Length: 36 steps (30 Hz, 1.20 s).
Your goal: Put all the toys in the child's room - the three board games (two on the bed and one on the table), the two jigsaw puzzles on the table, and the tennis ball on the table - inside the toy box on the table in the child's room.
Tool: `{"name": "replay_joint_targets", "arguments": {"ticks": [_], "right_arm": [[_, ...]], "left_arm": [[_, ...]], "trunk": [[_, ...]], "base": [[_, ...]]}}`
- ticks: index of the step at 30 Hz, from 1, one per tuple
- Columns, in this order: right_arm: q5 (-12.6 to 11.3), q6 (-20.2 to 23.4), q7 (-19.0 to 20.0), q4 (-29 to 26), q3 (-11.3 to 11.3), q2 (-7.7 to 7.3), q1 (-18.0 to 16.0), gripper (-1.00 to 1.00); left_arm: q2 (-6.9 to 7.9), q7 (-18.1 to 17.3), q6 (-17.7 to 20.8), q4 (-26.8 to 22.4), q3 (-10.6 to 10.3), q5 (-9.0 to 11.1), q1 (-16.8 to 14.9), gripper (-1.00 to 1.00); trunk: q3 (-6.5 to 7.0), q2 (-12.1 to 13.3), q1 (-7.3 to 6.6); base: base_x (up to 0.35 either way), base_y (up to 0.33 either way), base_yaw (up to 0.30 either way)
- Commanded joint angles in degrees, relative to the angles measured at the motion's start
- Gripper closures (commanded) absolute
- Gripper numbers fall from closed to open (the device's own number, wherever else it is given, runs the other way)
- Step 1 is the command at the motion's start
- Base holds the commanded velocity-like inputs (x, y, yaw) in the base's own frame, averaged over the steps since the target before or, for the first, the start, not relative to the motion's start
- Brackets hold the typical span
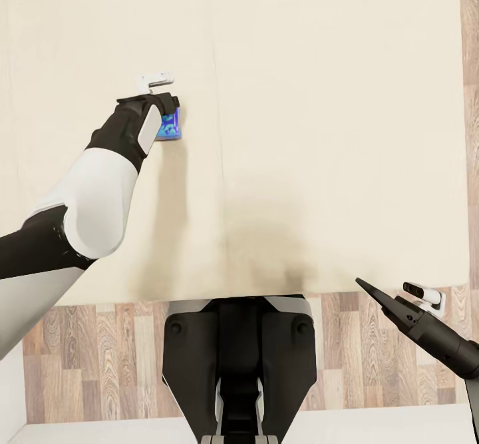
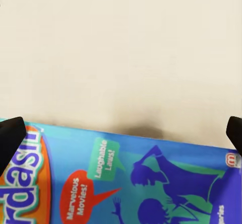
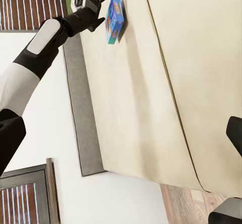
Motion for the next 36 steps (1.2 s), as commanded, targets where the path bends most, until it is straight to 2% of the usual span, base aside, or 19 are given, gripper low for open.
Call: {"name": "replay_joint_targets", "arguments": {"ticks": [1,12,22,36], "right_arm": [[-0.16,0.46,0.07,-0.03,-0.02,-0.01,-0.01,-1.0],[-0.13,0.46,0.07,-0.02,-0.02,-0.01,-0.01,-1.0],[-0.13,0.48,-0.01,0.09,-0.02,-0.01,-0.01,-1.0],[-0.16,0.48,-0.02,0.1,-0.02,-0.01,-0.01,-1.0]], "left_arm": [[-0.06,-0.06,0.27,1.1,0.46,-0.22,-0.13,-1.0],[0.04,-0.06,0.62,1.1,0.46,-0.26,-2.49,-1.0],[0.04,-0.06,0.63,1.24,0.43,-0.3,-2.68,-1.0],[0.16,-0.06,0.84,3.82,0.46,-0.41,-2.87,-1.0]], "trunk": [[-0.06,-0.05,0.07],[-0.06,-0.05,0.07],[-0.06,-0.05,0.07],[-0.43,-0.05,0.07]], "base": [[0.0,0.0,0.0],[0.0,0.0,0.0],[0.0,0.0,0.0],[0.0,0.0,0.0]]}}
